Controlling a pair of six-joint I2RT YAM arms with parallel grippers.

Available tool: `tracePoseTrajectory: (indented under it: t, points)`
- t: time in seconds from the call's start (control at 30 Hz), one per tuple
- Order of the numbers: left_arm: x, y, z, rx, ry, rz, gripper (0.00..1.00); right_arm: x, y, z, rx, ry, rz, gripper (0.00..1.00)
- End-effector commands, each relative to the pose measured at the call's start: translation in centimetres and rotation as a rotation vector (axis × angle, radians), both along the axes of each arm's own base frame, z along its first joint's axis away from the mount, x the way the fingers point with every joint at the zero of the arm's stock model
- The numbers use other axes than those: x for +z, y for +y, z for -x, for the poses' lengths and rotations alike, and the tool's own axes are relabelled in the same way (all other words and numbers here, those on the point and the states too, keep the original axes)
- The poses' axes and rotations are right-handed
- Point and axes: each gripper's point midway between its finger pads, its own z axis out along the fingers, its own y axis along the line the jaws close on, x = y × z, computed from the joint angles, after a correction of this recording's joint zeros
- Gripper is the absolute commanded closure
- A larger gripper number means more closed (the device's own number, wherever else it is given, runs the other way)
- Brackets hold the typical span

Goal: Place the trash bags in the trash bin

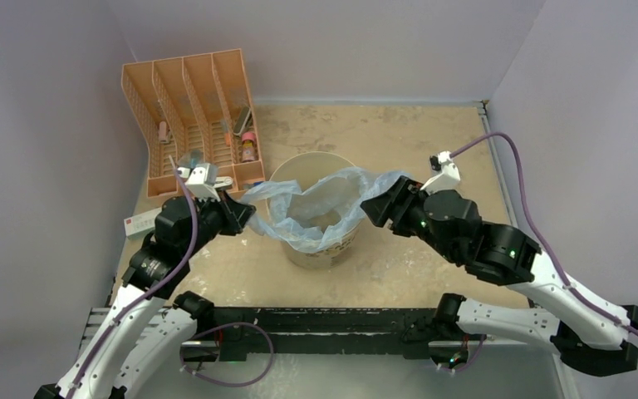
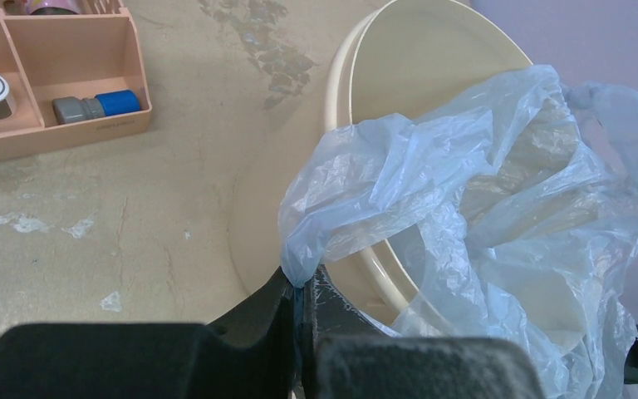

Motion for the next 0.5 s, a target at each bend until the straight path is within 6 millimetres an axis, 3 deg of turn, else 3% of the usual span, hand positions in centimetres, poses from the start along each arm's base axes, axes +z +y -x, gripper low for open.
tracePoseTrajectory:
  t: [0.0, 0.13, 0.23, 0.47]
  points:
    - [2.2, -0.2, -0.2, -0.01, -0.06, 0.02, 1.0, 0.7, 0.3, -1.6, -0.134, 0.03, -0.077, 0.33]
    - [2.1, -0.1, 0.0, -0.011, -0.058, 0.017, 1.0, -0.7, 0.8, -2.5, -0.174, 0.056, -0.034, 0.34]
    - [2.1, 0.1, 0.2, -0.01, -0.059, 0.016, 1.0, -1.4, 0.5, -2.9, -0.222, 0.077, -0.009, 0.41]
    - [2.1, 0.5, 0.3, 0.008, -0.059, 0.0, 1.0, -3.2, 0.0, -2.8, -0.219, 0.09, 0.062, 0.71]
